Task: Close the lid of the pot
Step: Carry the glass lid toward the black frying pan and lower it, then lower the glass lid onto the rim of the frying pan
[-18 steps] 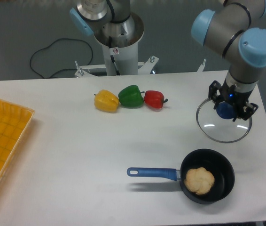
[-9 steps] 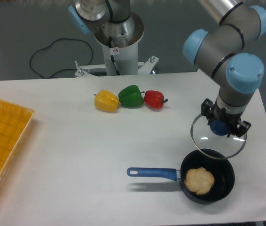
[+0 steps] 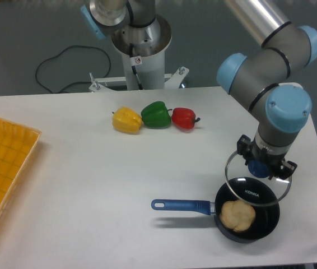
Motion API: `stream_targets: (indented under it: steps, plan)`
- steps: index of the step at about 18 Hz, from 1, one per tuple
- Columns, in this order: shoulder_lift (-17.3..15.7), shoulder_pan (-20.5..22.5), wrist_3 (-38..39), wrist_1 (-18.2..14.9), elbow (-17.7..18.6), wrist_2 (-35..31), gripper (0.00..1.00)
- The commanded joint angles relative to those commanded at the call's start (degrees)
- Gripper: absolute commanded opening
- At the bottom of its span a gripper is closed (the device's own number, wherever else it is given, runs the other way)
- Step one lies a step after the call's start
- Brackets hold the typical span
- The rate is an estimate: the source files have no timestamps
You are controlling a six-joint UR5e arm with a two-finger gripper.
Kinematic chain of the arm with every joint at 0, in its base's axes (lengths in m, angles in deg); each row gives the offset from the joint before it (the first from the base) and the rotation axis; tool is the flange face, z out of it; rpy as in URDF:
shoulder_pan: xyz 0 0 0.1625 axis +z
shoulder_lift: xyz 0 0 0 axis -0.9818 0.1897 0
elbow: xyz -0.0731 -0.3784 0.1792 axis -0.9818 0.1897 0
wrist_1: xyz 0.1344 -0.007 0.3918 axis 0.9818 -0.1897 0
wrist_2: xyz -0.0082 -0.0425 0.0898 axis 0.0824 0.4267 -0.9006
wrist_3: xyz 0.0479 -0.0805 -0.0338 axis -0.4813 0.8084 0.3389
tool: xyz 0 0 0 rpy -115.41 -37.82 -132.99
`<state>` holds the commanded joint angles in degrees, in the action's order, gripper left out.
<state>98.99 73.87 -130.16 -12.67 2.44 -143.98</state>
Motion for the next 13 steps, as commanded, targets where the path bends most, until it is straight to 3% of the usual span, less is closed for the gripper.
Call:
stream_targets:
  steps: [13]
  plan:
    - [1.9, -1.4, 1.5, 0.4, -2.8, 1.1, 0.57]
